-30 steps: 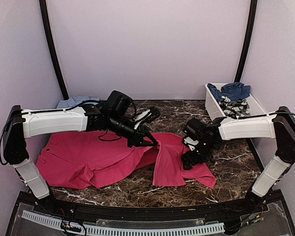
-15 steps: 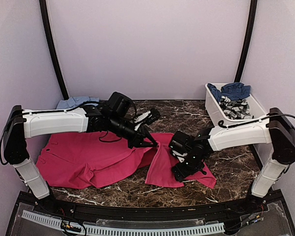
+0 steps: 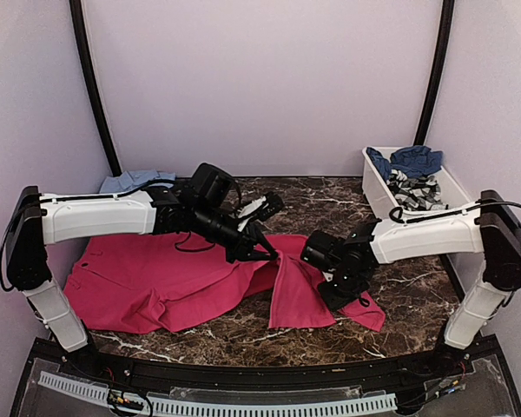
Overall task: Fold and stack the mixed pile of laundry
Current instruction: Flatten out the crumpled trousers at the center of the board.
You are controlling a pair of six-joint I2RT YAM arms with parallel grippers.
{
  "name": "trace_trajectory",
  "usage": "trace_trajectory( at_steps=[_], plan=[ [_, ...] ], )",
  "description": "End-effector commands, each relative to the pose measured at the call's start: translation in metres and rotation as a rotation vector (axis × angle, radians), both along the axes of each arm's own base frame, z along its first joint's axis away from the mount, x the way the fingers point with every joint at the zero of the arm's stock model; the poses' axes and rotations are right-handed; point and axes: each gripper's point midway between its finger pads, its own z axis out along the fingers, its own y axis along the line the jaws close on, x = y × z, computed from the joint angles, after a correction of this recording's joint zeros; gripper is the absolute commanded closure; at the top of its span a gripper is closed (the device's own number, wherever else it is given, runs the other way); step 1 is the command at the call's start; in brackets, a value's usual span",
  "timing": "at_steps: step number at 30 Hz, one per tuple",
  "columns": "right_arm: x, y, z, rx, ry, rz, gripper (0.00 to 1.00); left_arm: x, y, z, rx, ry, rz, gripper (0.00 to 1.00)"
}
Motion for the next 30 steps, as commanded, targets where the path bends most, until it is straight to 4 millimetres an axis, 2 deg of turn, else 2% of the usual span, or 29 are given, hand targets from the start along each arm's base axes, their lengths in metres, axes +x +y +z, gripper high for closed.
trace_trajectory(
  at_steps=[1,5,8,13,18,20,23,24,25,26,27,28,29,30],
  plan=[
    [0.013,-0.006,0.045,0.022,-0.088,-0.020,1.00,-0.001,0.000,0.005,-0.016,-0.029,-0.007,1.00],
    [0.015,-0.013,0.060,0.076,-0.097,-0.027,0.99,0.000,0.000,0.003,-0.011,-0.035,-0.006,1.00],
    [0.028,-0.030,0.069,0.093,-0.122,-0.069,1.00,0.000,0.000,0.003,-0.011,-0.036,-0.004,1.00],
    [0.064,-0.070,0.101,0.060,-0.246,-0.178,1.00,-0.004,-0.001,-0.001,0.017,-0.078,-0.005,1.00],
    [0.099,-0.123,0.128,-0.040,-0.358,-0.302,1.00,-0.023,-0.016,-0.004,0.062,-0.138,-0.061,1.00],
    [0.115,-0.138,0.135,-0.058,-0.397,-0.334,1.00,-0.033,-0.025,-0.001,0.060,-0.146,-0.092,1.00],
    [0.134,-0.148,0.130,-0.085,-0.392,-0.336,1.00,-0.048,-0.041,0.006,0.036,-0.156,-0.137,1.00],
    [0.139,-0.149,0.124,-0.094,-0.376,-0.333,0.95,-0.057,-0.050,0.011,0.024,-0.162,-0.165,1.00],
    [0.142,-0.149,0.118,-0.100,-0.350,-0.335,0.79,-0.068,-0.057,0.012,0.018,-0.160,-0.193,1.00],
    [0.143,-0.147,0.111,-0.108,-0.318,-0.334,0.54,-0.073,-0.065,0.017,0.007,-0.152,-0.219,1.00],
    [0.142,-0.143,0.113,-0.088,-0.310,-0.333,0.34,-0.078,-0.073,0.027,-0.015,-0.156,-0.237,1.00],
    [0.140,-0.136,0.119,-0.034,-0.314,-0.325,0.27,-0.082,-0.076,0.021,-0.009,-0.127,-0.257,1.00],
    [0.136,-0.122,0.129,0.065,-0.309,-0.304,0.22,-0.084,-0.082,0.029,-0.027,-0.125,-0.266,1.00],
    [0.132,-0.112,0.143,0.151,-0.323,-0.279,0.20,-0.087,-0.085,0.028,-0.033,-0.099,-0.277,1.00]
  ],
)
